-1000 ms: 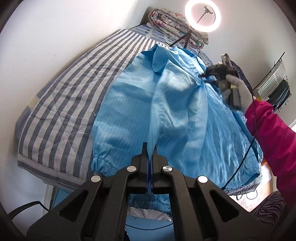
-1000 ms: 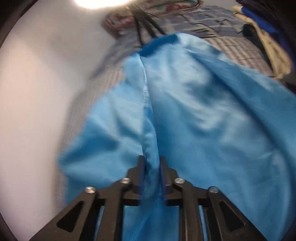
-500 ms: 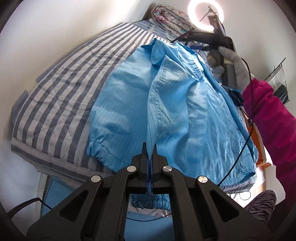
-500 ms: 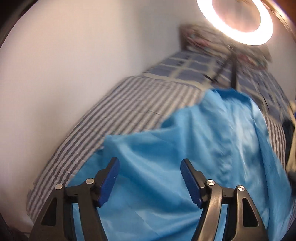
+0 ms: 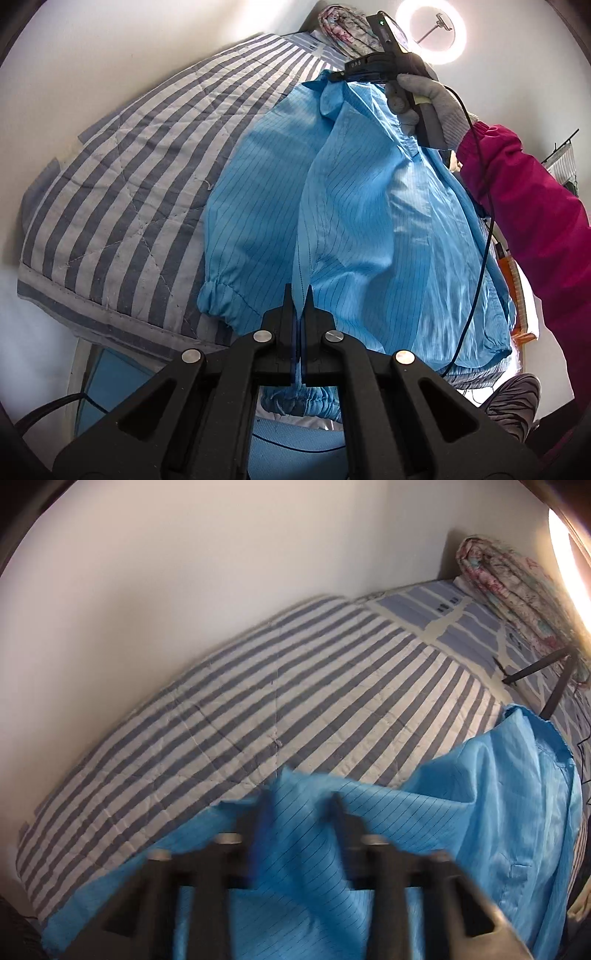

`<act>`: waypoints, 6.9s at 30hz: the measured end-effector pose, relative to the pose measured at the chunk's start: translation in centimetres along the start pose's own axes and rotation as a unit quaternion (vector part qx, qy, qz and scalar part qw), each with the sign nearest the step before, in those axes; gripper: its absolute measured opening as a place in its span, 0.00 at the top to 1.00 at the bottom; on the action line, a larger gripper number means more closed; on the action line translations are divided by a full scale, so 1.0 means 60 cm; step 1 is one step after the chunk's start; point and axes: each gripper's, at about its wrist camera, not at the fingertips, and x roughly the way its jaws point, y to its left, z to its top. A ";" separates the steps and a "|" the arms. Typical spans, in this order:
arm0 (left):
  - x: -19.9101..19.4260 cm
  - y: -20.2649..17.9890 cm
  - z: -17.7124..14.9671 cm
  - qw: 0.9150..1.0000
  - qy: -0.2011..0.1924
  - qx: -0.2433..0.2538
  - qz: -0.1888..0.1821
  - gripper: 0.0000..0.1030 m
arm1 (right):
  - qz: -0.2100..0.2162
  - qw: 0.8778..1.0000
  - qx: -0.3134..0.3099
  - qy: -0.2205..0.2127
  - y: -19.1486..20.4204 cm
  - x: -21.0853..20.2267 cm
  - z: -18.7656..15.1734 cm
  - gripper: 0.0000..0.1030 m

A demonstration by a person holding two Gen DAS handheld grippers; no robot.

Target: Fold large clothes

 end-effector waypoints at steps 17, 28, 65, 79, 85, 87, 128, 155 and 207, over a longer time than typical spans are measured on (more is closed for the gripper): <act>-0.007 0.036 0.014 0.996 -0.017 -0.037 0.082 1.00 | 0.034 0.996 0.066 -0.054 0.011 0.040 0.103 0.61; -0.027 0.065 0.002 0.997 -0.022 -0.056 0.055 1.00 | -0.006 0.996 0.091 0.007 -0.023 -0.072 -0.080 0.61; -0.006 0.015 0.076 0.998 -0.006 -0.025 0.052 0.98 | 0.155 0.955 0.254 0.003 0.007 -0.170 -0.404 0.63; -0.027 0.036 0.050 0.993 -0.019 -0.018 0.115 0.80 | 0.134 0.969 0.206 0.018 0.085 -0.141 -0.354 1.00; -0.040 0.040 0.072 0.994 -0.035 -0.012 0.101 0.49 | 0.063 0.985 0.158 -0.006 0.093 -0.211 -0.355 0.89; -0.026 0.052 0.085 0.995 -0.024 -0.026 0.091 0.49 | 0.087 0.983 0.157 -0.030 0.103 -0.233 -0.352 0.79; 0.016 0.066 0.121 0.997 -0.006 -0.075 0.015 0.99 | 0.195 0.974 0.111 -0.024 0.269 -0.222 -0.387 0.67; 0.028 -0.056 0.122 1.000 -0.017 0.007 -0.023 0.99 | 0.180 0.963 0.195 0.039 0.245 -0.099 -0.161 0.33; 0.121 -0.186 0.056 0.996 0.054 0.064 -0.037 0.80 | 0.181 0.923 0.340 -0.015 0.038 -0.200 -0.469 0.69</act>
